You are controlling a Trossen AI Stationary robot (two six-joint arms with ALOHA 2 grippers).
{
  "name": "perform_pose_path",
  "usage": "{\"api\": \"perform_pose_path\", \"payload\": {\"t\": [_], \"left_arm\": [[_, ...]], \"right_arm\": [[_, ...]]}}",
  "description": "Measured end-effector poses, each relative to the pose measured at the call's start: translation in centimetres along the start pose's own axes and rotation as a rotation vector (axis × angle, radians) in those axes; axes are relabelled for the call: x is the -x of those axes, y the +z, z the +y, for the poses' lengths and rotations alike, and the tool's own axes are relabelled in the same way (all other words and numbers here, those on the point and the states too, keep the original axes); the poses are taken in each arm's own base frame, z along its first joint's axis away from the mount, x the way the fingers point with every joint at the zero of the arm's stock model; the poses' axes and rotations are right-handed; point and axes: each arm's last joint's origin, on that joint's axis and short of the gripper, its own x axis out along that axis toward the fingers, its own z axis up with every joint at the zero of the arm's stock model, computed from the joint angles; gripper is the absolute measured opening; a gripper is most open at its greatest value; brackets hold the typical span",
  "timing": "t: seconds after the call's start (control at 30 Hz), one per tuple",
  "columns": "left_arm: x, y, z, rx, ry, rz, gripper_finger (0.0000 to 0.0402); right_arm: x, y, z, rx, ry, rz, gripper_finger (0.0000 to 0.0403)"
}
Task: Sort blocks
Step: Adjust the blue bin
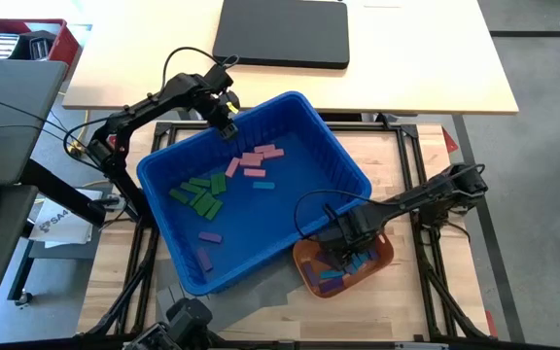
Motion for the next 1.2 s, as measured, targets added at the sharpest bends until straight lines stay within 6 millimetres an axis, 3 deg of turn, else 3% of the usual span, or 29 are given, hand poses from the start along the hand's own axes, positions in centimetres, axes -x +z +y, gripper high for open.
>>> {"api": "perform_pose_path", "payload": {"t": [0.37, 0.5, 0.6, 0.83, 1.0, 1.2], "left_arm": [[0.1, 0.1, 0.0, -0.001, 0.004, -0.012, 0.0087], [0.1, 0.1, 0.0, -0.003, 0.007, -0.013, 0.0087], [0.1, 0.1, 0.0, -0.006, 0.008, -0.013, 0.0087], [0.1, 0.1, 0.0, -0.008, 0.01, -0.02, 0.0087], [0.3, 0.6, 0.0, -0.015, 0.012, -0.045, 0.0087], [0.3, 2.0, 0.1, -0.047, 0.016, -0.08, 0.0087]], "right_arm": [[2.3, -3.1, -1.2, -0.033, 0.014, -0.021, 0.025], [3.0, -4.5, -1.5, 0.083, 0.024, -0.042, 0.025], [4.9, -5.8, -1.9, 0.201, 0.164, -0.123, 0.025], [12.1, -8.0, -4.6, 0.47, 0.423, -0.491, 0.0248], [15.0, -6.3, -6.3, 0.611, 0.25, -0.75, 0.0248], [16.1, -1.2, -8.2, 0.345, 0.113, -0.868, 0.0248]]}}
